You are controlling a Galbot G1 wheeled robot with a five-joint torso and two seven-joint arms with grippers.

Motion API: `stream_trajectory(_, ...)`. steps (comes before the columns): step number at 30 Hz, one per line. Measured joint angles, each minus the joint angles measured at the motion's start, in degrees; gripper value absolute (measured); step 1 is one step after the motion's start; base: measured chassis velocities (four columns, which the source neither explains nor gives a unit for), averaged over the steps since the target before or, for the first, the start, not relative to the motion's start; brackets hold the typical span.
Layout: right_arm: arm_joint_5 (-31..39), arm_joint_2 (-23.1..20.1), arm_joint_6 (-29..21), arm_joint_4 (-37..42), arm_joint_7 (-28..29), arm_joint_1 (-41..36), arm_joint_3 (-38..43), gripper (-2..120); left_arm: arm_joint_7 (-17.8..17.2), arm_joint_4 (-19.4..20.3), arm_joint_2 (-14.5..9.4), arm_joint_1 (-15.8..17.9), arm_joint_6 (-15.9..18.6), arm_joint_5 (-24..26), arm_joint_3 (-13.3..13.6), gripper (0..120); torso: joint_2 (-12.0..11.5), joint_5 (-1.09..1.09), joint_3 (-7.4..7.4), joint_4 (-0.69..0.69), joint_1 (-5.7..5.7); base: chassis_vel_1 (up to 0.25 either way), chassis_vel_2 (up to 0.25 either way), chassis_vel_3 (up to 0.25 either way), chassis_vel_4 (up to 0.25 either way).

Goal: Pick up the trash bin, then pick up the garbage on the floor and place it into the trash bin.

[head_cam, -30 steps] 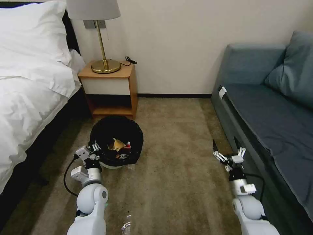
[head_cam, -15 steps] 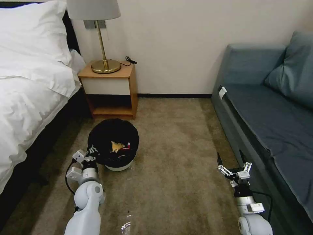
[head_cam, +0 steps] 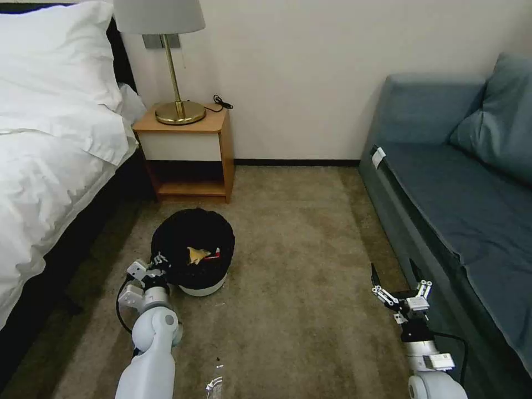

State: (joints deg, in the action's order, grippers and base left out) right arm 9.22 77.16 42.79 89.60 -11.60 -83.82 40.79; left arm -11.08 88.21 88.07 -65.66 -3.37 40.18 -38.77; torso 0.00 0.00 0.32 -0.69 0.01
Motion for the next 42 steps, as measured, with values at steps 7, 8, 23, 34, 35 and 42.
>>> stream_trajectory(7,0.0,0.1,0.1,0.0,-0.3,-0.2,-0.1,95,0.0,-0.1,0.1,-0.1,-0.1,-0.4,0.1,43,0.0,0.0,0.0,0.0,0.0,0.0,0.0,0.0,0.0)
stream_trajectory(8,-0.1,0.1,0.1,0.1,-0.3,-0.2,-0.2,95,0.0,0.2,0.1,-0.2,-0.1,-0.4,0.1,48,0.0,-0.01,0.0,0.0,0.0,0.0,0.0,0.0,0.0)
stream_trajectory(23,-0.6,0.2,-1.6,0.6,1.4,1.6,-1.7,95,-0.7,13.2,-1.6,-6.8,2.2,-7.3,0.9,99,0.0,0.0,0.0,0.0,0.0,0.0,0.0,0.0,0.0)
stream_trajectory(34,-1.7,-0.7,-10.1,6.6,12.3,3.1,-2.7,98,4.8,23.0,-4.7,-16.7,6.3,-28.0,-1.4,100,0.0,-0.01,0.0,0.0,0.0,0.0,0.0,0.0,0.0)
stream_trajectory(35,-1.7,-0.7,-10.9,6.8,13.5,3.2,-3.0,98,5.4,23.9,-4.9,-18.0,5.8,-29.7,-1.5,100,0.0,-0.01,0.0,0.01,0.0,0.0,0.0,0.0,0.0)
stream_trajectory(42,-1.5,0.1,-12.0,7.4,14.8,2.1,-2.0,100,8.8,25.7,-4.5,-20.9,1.3,-36.4,-1.0,100,0.0,-0.02,0.0,-0.01,0.0,0.0,0.0,0.0,0.0)
